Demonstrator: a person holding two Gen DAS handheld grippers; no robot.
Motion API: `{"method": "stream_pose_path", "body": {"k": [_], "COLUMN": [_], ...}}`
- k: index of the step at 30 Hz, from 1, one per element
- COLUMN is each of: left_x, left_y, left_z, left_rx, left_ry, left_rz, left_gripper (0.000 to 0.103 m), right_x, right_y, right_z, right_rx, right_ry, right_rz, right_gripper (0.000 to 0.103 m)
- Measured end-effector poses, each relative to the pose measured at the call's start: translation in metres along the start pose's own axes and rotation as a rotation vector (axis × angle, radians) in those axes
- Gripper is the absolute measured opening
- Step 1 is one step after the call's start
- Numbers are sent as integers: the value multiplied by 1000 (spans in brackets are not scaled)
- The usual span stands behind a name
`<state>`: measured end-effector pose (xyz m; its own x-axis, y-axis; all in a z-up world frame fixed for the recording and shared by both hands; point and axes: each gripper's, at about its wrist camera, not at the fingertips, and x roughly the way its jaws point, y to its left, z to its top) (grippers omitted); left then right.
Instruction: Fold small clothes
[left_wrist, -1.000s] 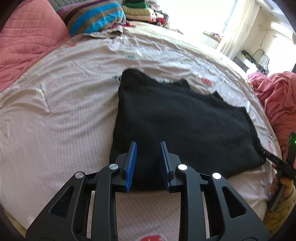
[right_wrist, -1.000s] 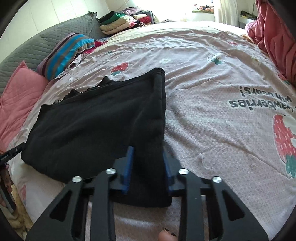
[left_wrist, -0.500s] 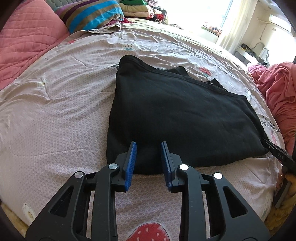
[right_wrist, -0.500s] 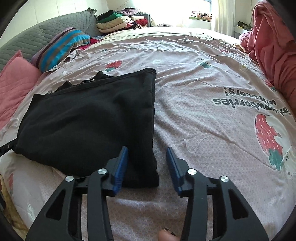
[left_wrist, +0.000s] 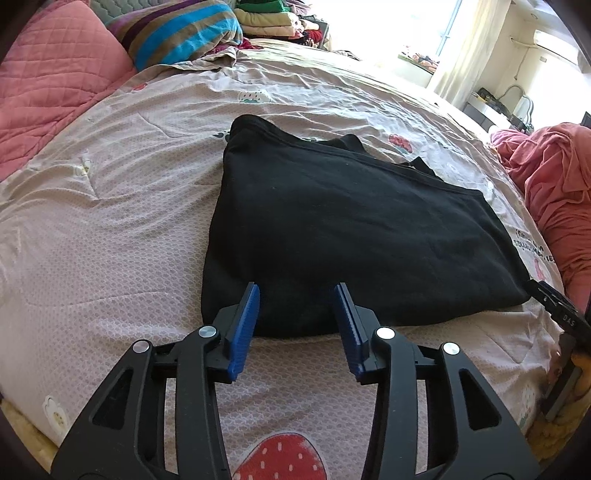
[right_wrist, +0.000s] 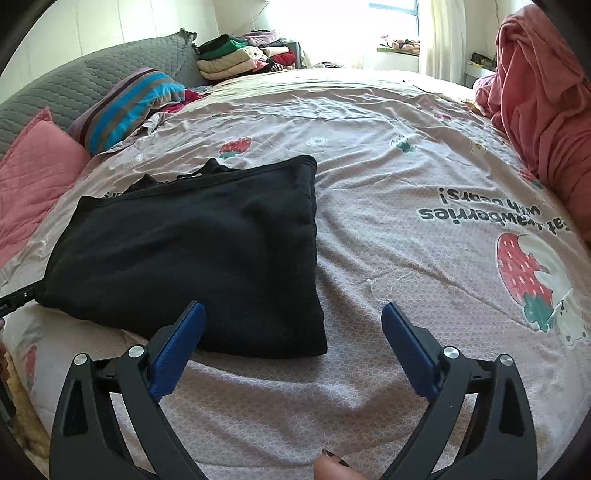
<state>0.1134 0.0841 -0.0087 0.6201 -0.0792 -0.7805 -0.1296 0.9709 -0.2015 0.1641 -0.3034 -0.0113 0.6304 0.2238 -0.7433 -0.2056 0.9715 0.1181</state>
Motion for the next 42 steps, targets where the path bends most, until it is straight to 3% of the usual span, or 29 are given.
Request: {"method": "stream_pose_path", "body": {"k": [9,13,15,23,42], "left_x": [-9,-11,-13,-19,-27], "left_y": [-7,-8,-9,-14,-17], "left_z": [-2,-1,-1,-1,-3], "left_rx": [7,7,6,21,39], "left_ry": [-15,-23,-28,-45,-49], "left_rz": [-6,-1,1,13,31], "left_gripper": [56,61,71,92,93], "right_x": [-5,-7,-8,-15,-23], "right_y": [10,14,14,18,47], "right_z": [-1,0,0,0,4], "right_rx": [-36,-48,-50,-68,-139], "right_ry": [-15,-22,-24,-43,-81], "right_rz": [6,9,12,15,41], "right_gripper": [98,98,98,98,98]}}
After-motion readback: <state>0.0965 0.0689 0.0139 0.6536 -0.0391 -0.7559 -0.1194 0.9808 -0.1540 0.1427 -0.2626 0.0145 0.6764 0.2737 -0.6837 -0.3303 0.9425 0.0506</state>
